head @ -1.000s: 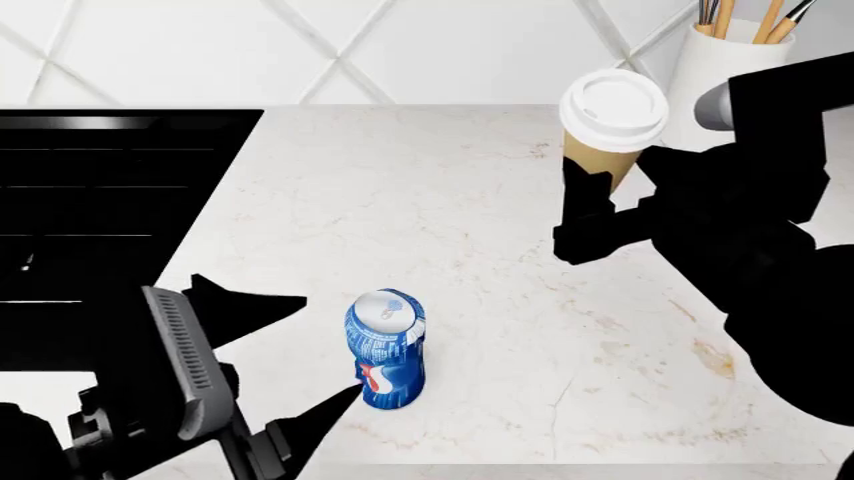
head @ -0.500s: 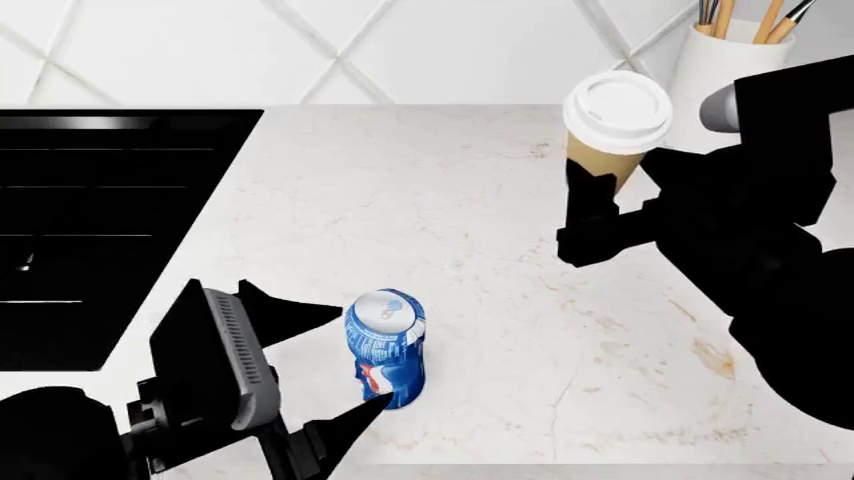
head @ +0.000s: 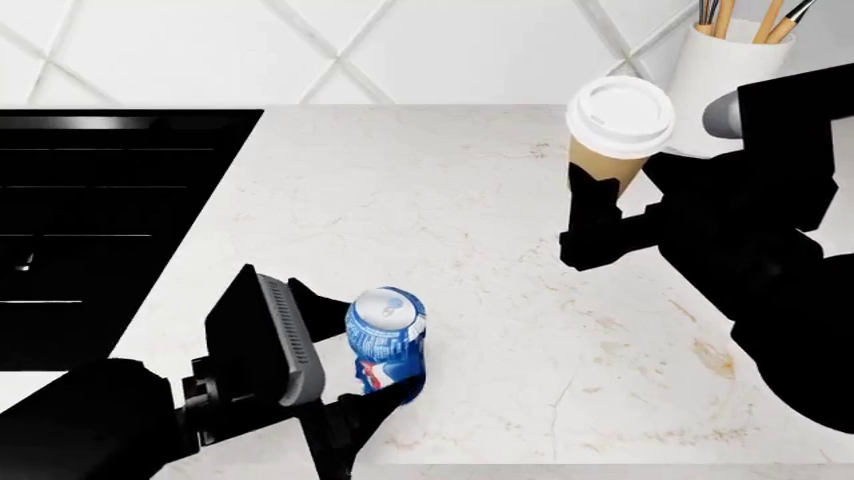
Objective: Move the drinks to the dining counter.
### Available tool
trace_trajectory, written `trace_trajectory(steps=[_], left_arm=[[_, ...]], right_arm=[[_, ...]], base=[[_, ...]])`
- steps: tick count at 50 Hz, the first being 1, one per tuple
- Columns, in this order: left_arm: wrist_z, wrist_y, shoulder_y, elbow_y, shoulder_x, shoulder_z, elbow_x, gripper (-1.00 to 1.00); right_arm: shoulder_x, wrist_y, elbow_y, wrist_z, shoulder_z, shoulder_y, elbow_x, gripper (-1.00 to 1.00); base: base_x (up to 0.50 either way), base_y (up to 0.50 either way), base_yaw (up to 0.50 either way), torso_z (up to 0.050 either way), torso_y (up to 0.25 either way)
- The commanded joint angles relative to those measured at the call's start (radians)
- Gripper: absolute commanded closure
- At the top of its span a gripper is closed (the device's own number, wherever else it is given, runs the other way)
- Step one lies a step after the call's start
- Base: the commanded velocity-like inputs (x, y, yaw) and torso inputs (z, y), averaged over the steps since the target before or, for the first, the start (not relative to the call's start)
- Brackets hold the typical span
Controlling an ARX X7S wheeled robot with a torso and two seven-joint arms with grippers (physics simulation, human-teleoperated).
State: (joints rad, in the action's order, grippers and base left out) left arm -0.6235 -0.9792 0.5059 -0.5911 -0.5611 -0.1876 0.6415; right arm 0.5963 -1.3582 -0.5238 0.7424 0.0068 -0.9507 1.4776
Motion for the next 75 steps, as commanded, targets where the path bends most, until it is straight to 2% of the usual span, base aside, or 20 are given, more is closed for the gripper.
trace_trajectory(steps=[1, 10, 14, 16, 22, 23, 26, 29, 30, 31, 33, 35, 38, 41, 45, 50, 55, 60, 66, 75], left_arm=[[0.011, 0.043, 0.025, 0.054, 0.031, -0.044, -0.055, 1.00], [0.036, 0.041, -0.010, 0.011, 0.018, 0.021, -0.023, 1.00], [0.101, 0.027, -0.029, -0.027, 0.037, 0.102, 0.004, 1.00], [0.186, -0.017, -0.012, -0.073, 0.068, 0.190, 0.039, 1.00], [0.484, -0.309, 0.125, -0.267, 0.137, 0.513, 0.256, 1.00], [0.547, -0.397, 0.159, -0.312, 0.150, 0.620, 0.355, 1.00], [0.760, -0.582, 0.245, -0.353, 0.156, 0.833, 0.626, 1.00], [1.163, -0.534, 0.254, -0.306, 0.038, 0.908, 0.983, 1.00], [1.239, -0.500, 0.248, -0.292, 0.006, 0.902, 1.052, 1.00], [1.358, -0.427, 0.237, -0.283, -0.051, 0.914, 1.145, 1.00], [1.495, -0.358, 0.234, -0.288, -0.142, 0.913, 1.229, 1.00], [1.568, -0.306, 0.217, -0.293, -0.219, 0.919, 1.315, 1.00], [1.623, -0.270, 0.188, -0.298, -0.294, 0.959, 1.387, 1.00], [1.660, -0.233, 0.173, -0.292, -0.357, 1.000, 1.453, 1.00], [1.682, -0.219, 0.170, -0.299, -0.400, 1.024, 1.481, 1.00], [1.677, -0.223, 0.171, -0.303, -0.395, 1.013, 1.471, 1.00], [1.682, -0.194, 0.195, -0.289, -0.435, 0.993, 1.480, 1.00], [1.675, -0.212, 0.176, -0.287, -0.426, 1.039, 1.489, 1.00], [1.667, -0.211, 0.191, -0.290, -0.421, 0.998, 1.462, 1.00], [1.654, -0.234, 0.178, -0.294, -0.401, 1.014, 1.447, 1.00]], right_arm=[[0.010, 0.004, -0.005, 0.014, -0.003, -0.003, 0.014, 1.00], [0.001, 0.015, 0.008, -0.003, -0.030, -0.019, -0.009, 1.00], [0.000, 0.002, 0.008, 0.046, -0.033, -0.046, 0.047, 1.00], [0.001, -0.002, -0.003, 0.093, -0.033, -0.059, 0.102, 1.00], [-0.021, 0.022, -0.057, 0.179, -0.042, -0.056, 0.206, 1.00], [-0.028, 0.031, -0.067, 0.200, -0.047, -0.060, 0.230, 1.00], [-0.054, 0.070, -0.091, 0.209, -0.034, -0.050, 0.275, 1.00], [-0.080, 0.102, -0.131, 0.226, -0.021, -0.039, 0.277, 1.00], [-0.090, 0.099, -0.164, 0.179, -0.009, -0.035, 0.236, 1.00], [-0.097, 0.106, -0.189, 0.215, -0.014, -0.035, 0.235, 1.00], [-0.111, 0.126, -0.207, 0.231, -0.013, -0.048, 0.257, 1.00], [-0.124, 0.139, -0.217, 0.227, -0.013, -0.054, 0.271, 1.00], [-0.138, 0.125, -0.240, 0.185, -0.018, -0.063, 0.202, 1.00], [-0.128, 0.140, -0.223, 0.260, -0.031, -0.114, 0.256, 1.00], [-0.114, 0.147, -0.232, 0.306, -0.041, -0.166, 0.287, 1.00], [-0.116, 0.153, -0.238, 0.298, -0.041, -0.157, 0.283, 1.00], [-0.104, 0.172, -0.236, 0.323, -0.037, -0.192, 0.314, 1.00], [-0.105, 0.180, -0.234, 0.332, -0.052, -0.189, 0.343, 1.00], [-0.103, 0.170, -0.225, 0.331, -0.069, -0.185, 0.325, 1.00], [-0.079, 0.163, -0.243, 0.357, -0.088, -0.203, 0.338, 1.00]], base=[[0.00, 0.00, 0.00, 0.000, 0.000], [0.00, 0.00, 0.00, 0.000, 0.000], [0.00, 0.00, 0.00, 0.000, 0.000], [0.00, 0.00, 0.00, 0.000, 0.000], [0.00, 0.00, 0.00, 0.000, 0.000], [0.00, 0.00, 0.00, 0.000, 0.000], [0.00, 0.00, 0.00, 0.000, 0.000], [0.00, 0.00, 0.00, 0.000, 0.000], [0.00, 0.00, 0.00, 0.000, 0.000], [0.00, 0.00, 0.00, 0.000, 0.000], [0.00, 0.00, 0.00, 0.000, 0.000], [0.00, 0.00, 0.00, 0.000, 0.000], [0.00, 0.00, 0.00, 0.000, 0.000], [0.00, 0.00, 0.00, 0.000, 0.000], [-0.08, 0.00, 0.00, 0.000, 0.000], [-0.44, 0.05, 0.00, 0.000, 0.002], [-0.50, 0.08, 0.00, 0.000, 0.000], [-0.50, 0.06, 0.00, 0.000, 0.000], [-0.50, 0.07, 0.00, 0.000, 0.000], [-0.31, 0.47, 0.00, 0.000, 0.000]])
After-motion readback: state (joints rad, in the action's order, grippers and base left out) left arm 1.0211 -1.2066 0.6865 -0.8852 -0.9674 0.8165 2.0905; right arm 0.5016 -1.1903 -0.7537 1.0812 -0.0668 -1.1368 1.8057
